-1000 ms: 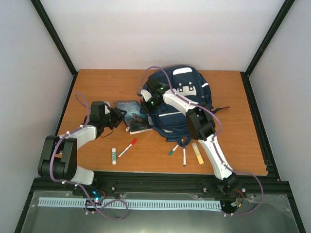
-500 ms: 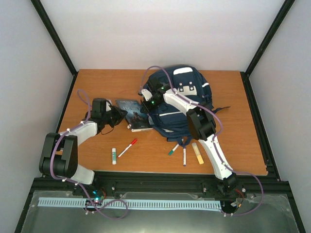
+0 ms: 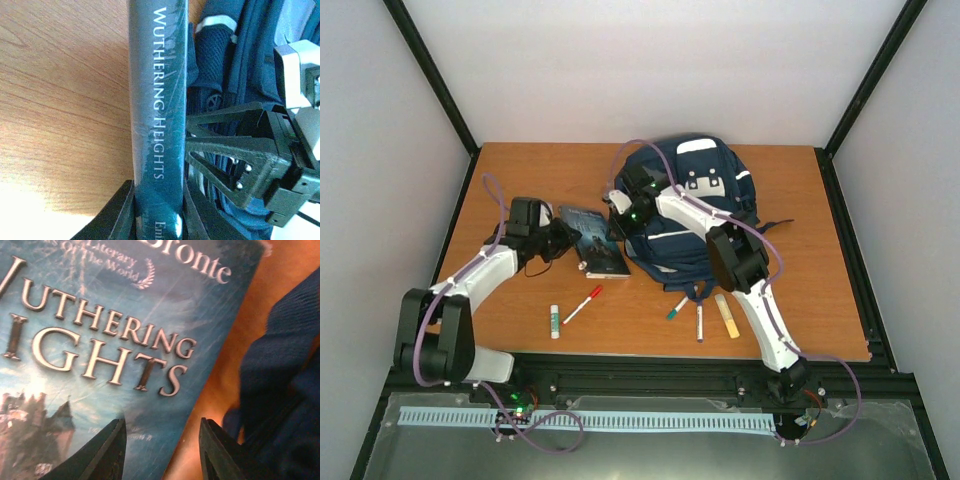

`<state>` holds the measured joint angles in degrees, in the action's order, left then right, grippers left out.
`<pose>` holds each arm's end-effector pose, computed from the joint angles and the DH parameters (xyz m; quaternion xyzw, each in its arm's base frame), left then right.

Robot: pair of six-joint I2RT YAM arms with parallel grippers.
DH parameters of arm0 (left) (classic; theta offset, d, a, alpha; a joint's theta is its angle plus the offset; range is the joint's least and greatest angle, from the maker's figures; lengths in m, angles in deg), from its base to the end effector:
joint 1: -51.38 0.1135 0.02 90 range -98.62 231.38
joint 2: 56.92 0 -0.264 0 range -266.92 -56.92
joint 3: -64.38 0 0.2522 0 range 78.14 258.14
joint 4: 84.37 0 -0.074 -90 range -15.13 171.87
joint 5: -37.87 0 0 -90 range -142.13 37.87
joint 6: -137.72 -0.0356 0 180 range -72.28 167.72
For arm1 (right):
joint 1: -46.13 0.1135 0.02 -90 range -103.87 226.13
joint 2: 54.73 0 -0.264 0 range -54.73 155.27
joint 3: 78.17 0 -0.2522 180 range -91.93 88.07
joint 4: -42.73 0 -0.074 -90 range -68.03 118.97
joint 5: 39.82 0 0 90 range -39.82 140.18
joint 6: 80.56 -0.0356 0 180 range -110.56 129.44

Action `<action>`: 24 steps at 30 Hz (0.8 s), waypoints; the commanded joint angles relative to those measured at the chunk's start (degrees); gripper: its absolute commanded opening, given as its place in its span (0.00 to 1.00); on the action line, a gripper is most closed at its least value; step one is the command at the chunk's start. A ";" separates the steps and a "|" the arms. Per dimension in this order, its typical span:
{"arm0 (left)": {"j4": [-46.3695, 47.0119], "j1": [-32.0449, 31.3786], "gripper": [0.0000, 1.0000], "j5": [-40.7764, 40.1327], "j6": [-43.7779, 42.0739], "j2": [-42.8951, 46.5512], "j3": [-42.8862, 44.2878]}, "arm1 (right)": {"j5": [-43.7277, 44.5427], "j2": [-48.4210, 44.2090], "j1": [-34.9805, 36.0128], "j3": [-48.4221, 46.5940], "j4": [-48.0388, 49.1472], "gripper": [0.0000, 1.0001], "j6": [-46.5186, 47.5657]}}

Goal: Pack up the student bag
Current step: Pick up the book from the center of the board.

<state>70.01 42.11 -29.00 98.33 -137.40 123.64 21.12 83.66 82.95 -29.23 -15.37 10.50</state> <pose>0.2785 -0.0596 0.2047 -0.2526 0.8784 -0.3414 0.2192 0.3989 0.3202 0.1610 -0.3575 0.8773 0.2965 0.1208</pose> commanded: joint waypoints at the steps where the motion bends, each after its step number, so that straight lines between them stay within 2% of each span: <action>1: -2.53 -0.96 0.01 1.17 -7.65 6.35 3.47 | -1.68 -9.02 1.59 2.72 -2.33 0.43 -0.53; 7: -4.60 -0.92 0.01 3.26 -10.36 14.74 4.69 | -4.25 -23.30 -1.10 11.45 0.15 0.50 1.69; 12: -12.05 -0.92 0.01 1.55 -14.96 20.53 8.62 | -7.37 -39.96 -6.49 25.86 5.30 0.60 2.53; 20: -5.98 -1.16 0.01 16.43 -16.17 26.20 10.30 | -9.18 -62.11 -13.27 43.07 6.53 0.72 8.04; 22: -3.51 -1.26 0.01 21.01 -16.54 26.89 10.62 | -8.50 -66.32 -13.60 47.33 7.50 0.77 9.28; 24: -0.90 -1.42 0.01 25.63 -17.50 27.51 10.48 | -4.12 -69.97 -13.76 50.92 9.88 0.88 8.54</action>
<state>57.75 41.25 -16.84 83.11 -112.79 129.54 13.76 18.99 69.73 16.28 -9.55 17.61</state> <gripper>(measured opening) 0.212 0.805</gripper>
